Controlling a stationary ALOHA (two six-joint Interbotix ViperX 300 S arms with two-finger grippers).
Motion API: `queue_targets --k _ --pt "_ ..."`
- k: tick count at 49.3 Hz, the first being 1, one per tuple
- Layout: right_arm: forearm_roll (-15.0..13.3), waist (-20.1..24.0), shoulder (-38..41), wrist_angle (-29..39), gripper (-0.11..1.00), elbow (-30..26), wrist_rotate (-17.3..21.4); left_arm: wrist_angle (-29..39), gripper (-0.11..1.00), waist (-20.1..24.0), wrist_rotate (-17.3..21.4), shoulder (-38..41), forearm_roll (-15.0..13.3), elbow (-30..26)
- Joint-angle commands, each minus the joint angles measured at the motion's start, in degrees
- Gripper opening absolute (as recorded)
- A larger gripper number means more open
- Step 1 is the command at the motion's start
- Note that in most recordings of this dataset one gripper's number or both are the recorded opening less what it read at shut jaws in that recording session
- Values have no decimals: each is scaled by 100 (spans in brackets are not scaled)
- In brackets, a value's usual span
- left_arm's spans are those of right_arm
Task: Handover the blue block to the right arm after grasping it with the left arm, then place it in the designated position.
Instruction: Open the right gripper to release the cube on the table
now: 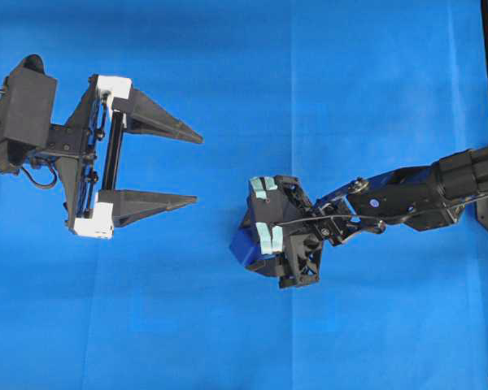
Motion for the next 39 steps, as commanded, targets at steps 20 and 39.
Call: queue_targets --k 20,39 --pt "26 62 -431 387 92 -176 -9 -26 92 9 18 -53 9 -79" --pt "-9 281 -1705 1582 92 -255 -18 -26 92 9 26 -70 9 -62"
